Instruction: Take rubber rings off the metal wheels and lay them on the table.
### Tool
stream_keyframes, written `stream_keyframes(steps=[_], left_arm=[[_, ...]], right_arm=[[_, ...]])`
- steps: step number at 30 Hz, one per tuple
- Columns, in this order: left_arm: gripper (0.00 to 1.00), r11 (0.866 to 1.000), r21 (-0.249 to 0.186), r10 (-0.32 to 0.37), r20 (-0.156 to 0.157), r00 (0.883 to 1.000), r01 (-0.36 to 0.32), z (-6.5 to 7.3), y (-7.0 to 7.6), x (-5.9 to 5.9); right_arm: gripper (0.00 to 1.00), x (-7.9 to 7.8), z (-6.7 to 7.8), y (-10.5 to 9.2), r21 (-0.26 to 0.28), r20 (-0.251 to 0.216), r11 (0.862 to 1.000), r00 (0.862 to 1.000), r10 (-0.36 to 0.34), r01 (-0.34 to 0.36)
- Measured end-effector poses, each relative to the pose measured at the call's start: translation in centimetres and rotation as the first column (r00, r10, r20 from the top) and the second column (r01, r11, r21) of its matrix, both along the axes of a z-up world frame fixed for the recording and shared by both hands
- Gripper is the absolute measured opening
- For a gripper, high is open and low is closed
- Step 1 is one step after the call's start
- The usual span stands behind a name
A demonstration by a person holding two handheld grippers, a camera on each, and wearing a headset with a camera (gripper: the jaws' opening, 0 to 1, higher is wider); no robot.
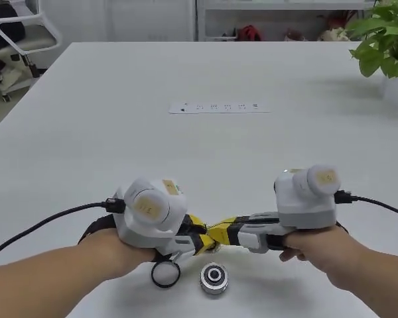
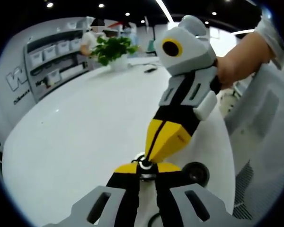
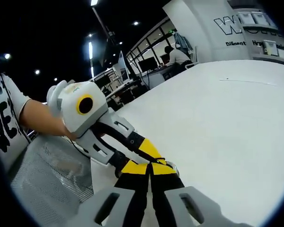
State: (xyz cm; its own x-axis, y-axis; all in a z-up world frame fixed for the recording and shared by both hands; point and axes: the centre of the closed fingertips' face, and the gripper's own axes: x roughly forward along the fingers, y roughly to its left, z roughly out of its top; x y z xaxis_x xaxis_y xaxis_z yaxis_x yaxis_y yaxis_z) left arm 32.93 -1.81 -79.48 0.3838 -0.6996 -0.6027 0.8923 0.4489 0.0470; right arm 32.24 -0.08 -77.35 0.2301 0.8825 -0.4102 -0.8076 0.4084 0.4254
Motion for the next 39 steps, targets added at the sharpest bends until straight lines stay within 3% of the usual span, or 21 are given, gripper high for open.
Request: stream_keyframes(steps=[11,22,27,32,35,39], left_arm=[[0.12,1.0,0.001,0.007,0.007,1.0,-0.007,0.0,0.0,0.0],[0.13,0.999,0.035,-0.013,0.033,0.999,0.012,0.0,0.0,0.0],[0.14,0.999,0.031,-0.014,0.025,1.0,0.013,0.1,0.0,-0.1],[0.19,0.999,0.024,-0.037,0.03,0.999,0.036,0.4,0.0,-0.4],[0.27,0.998,-0.005,-0.055,0.011,0.998,0.055,0.9,-0.2,-1.0],[0.31,0.997,-0.024,-0.068,0.024,0.997,0.068,1.7,-0.2,-1.3]], right_arm=[[0.0,1.3,-0.7,-2.1,-0.013,-0.009,0.995,0.995,-0.098,0.098],[0.0,1.3,-1.6,-2.5,-0.079,0.007,0.993,0.996,-0.093,0.093],[0.0,1.3,-1.5,-2.5,-0.088,0.007,0.992,0.996,-0.087,0.087],[0.0,1.1,-1.5,-2.5,-0.088,-0.004,0.992,0.996,-0.089,0.089],[0.0,1.2,-1.5,-2.4,-0.088,-0.003,0.992,0.996,-0.086,0.086],[0.0,1.2,-1.3,-2.4,-0.08,-0.008,0.993,0.996,-0.087,0.086]])
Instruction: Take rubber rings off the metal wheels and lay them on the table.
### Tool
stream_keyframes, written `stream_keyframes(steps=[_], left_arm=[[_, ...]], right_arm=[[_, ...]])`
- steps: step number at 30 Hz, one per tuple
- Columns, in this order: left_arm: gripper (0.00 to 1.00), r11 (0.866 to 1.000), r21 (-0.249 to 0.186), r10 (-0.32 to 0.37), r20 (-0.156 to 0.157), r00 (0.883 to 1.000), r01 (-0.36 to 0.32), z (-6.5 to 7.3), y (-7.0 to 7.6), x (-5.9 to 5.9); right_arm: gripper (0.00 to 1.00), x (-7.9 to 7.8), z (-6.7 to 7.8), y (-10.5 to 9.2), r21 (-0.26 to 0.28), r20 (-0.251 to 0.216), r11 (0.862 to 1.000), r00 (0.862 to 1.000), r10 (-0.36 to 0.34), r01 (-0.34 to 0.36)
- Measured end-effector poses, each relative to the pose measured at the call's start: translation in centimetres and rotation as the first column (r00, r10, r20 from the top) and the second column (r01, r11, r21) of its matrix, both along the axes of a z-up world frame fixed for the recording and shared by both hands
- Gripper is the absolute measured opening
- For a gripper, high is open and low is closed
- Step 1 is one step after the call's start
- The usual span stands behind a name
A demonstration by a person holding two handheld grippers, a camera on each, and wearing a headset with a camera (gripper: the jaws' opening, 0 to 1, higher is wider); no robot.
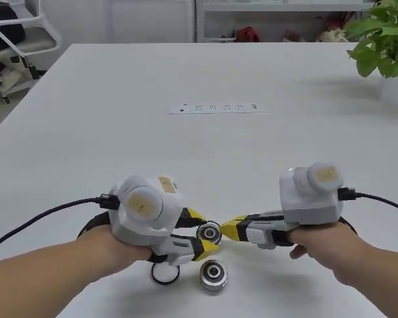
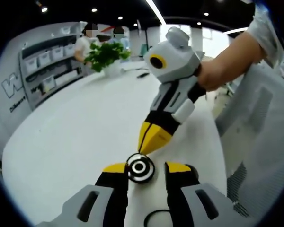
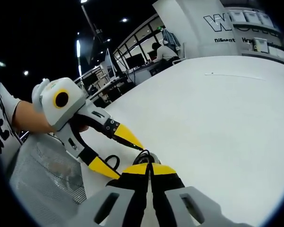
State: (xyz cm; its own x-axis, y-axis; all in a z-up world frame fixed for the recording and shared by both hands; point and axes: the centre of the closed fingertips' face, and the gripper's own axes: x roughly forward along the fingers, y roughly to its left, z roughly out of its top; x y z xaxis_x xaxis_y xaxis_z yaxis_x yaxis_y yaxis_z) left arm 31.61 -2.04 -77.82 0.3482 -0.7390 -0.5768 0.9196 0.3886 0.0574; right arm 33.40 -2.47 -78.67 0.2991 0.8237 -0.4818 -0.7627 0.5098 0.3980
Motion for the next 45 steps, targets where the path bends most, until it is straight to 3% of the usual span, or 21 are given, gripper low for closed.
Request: stream_keyframes(steps=[6,10,18,33,45], left_arm=[[0.35,0.999,-0.044,-0.009,0.015,1.0,0.009,1.7,0.2,-0.4],[0.36,0.999,-0.045,-0.021,0.033,0.999,0.022,2.3,0.9,-0.7],[0.4,0.998,-0.058,-0.015,0.038,0.999,0.017,3.2,2.5,-1.3],[0.49,0.994,-0.107,0.008,0.076,0.997,0.0,5.8,5.0,-1.9],[0.54,0.995,-0.098,0.026,0.089,0.996,-0.018,6.2,7.5,-3.3]], right_arm=[[0.0,-0.3,0.3,0.1,0.013,-0.016,1.0,1.0,0.002,-0.002],[0.0,-0.4,0.5,0.1,0.016,-0.021,1.0,1.0,0.005,-0.005],[0.0,-0.6,1.1,0.4,0.035,-0.028,0.999,1.0,0.01,-0.009],[0.0,-0.9,2.6,1.5,0.063,-0.021,0.997,0.999,0.041,-0.039],[0.0,-1.5,3.6,2.9,0.099,-0.038,0.993,0.997,0.069,-0.065]])
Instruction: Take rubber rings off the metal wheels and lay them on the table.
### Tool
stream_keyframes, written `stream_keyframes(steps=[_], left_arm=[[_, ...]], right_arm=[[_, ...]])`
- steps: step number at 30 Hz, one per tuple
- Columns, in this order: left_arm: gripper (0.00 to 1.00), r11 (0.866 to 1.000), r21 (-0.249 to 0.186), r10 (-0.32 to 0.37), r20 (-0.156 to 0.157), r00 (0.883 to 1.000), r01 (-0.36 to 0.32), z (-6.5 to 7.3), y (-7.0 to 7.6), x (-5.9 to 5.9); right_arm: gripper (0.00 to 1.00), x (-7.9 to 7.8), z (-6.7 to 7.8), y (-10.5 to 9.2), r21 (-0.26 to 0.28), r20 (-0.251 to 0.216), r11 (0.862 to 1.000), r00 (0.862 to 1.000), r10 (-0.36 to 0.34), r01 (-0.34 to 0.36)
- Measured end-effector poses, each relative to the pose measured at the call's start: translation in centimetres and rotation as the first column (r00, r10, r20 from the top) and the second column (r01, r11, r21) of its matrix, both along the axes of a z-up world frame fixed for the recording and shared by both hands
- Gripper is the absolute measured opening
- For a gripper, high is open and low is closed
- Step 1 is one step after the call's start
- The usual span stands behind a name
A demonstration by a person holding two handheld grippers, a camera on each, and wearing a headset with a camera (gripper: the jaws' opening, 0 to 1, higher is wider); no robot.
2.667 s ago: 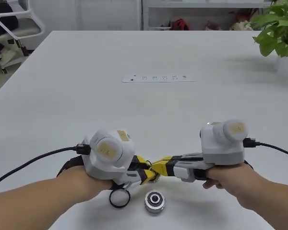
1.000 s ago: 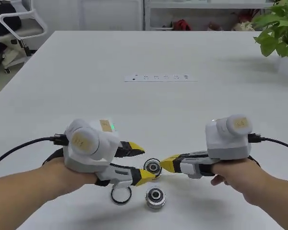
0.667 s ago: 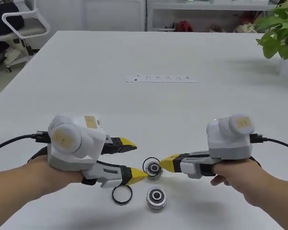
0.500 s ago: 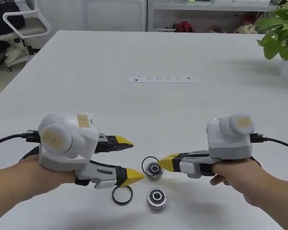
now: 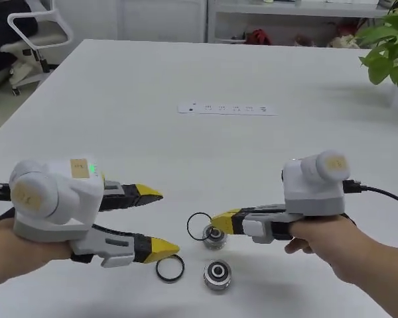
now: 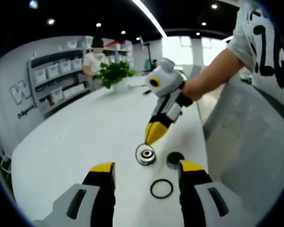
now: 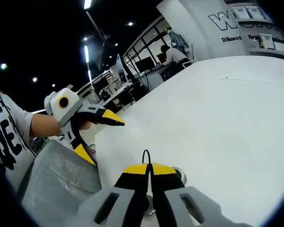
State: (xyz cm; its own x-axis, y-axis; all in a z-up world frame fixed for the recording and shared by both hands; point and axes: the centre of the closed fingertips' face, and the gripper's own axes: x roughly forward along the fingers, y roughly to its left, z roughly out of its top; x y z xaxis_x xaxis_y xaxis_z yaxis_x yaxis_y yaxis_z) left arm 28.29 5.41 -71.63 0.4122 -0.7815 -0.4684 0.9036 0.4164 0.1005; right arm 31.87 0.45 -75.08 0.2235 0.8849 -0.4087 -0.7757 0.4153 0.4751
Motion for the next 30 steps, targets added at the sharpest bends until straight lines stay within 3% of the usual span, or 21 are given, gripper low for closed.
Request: stream_keyframes(steps=[17,30], left_arm=[[0.6,0.998,-0.008,0.065,-0.032,0.997,-0.065,-0.7,3.0,-1.6],[0.62,0.997,-0.011,0.074,-0.054,0.996,-0.075,-1.2,3.6,-2.6]], right_arm=[[0.0,-1.3,0.0,2.0,0.033,-0.058,0.998,0.997,0.051,-0.049],[0.0,-3.3,-1.1,3.6,0.04,-0.143,0.993,0.983,0.114,-0.11]])
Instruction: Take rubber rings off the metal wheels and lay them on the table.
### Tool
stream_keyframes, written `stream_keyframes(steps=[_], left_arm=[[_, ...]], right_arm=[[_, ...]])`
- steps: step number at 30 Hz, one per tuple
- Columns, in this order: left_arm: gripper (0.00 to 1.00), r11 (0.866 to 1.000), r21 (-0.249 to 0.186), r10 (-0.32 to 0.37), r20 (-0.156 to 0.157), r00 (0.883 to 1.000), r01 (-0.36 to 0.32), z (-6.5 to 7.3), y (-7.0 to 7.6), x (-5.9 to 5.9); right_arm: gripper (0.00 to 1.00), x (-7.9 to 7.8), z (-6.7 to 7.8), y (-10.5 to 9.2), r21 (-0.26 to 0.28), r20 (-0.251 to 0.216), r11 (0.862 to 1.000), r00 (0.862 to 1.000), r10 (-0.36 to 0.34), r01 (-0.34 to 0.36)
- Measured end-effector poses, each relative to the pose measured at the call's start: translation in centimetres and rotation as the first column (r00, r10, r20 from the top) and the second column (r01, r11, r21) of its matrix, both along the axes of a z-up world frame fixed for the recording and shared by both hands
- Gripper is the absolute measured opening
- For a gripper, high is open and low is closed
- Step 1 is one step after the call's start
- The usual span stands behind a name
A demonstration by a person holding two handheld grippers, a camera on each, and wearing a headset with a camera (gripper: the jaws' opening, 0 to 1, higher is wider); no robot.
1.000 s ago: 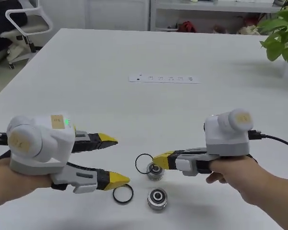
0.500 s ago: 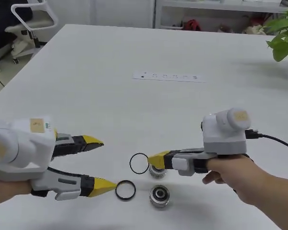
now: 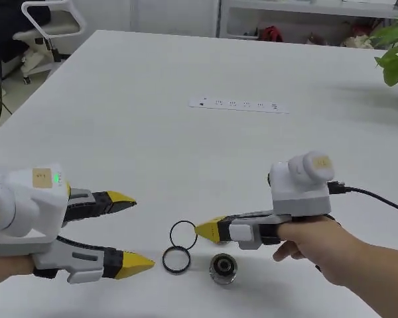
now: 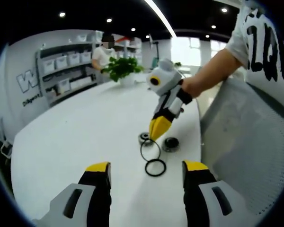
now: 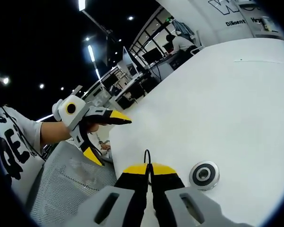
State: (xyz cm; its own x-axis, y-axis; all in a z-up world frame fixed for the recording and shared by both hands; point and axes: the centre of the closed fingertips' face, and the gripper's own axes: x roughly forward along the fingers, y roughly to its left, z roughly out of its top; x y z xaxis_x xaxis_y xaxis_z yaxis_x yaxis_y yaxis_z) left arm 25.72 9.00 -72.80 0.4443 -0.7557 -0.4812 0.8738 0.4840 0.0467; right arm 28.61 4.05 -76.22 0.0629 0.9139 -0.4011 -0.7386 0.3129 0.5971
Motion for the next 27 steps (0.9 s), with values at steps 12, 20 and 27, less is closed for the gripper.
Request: stream_keyframes(steps=[12,20,27], left_arm=[[0.62,1.0,0.006,0.006,-0.015,1.0,-0.006,-0.6,0.4,-0.6],[0.61,1.0,-0.007,0.005,-0.012,1.0,-0.005,-0.3,-0.1,-0.4],[0.61,1.0,-0.005,0.002,-0.024,1.0,-0.002,-0.9,-0.2,-0.5]], right_arm=[[0.0,-1.4,-1.4,0.7,-0.024,-0.056,0.999,0.998,0.038,-0.04],[0.0,-1.5,-2.0,0.8,-0.03,-0.082,0.999,0.996,0.035,-0.038],[0.0,-1.5,-2.3,0.8,-0.031,-0.088,0.999,0.996,0.034,-0.037]])
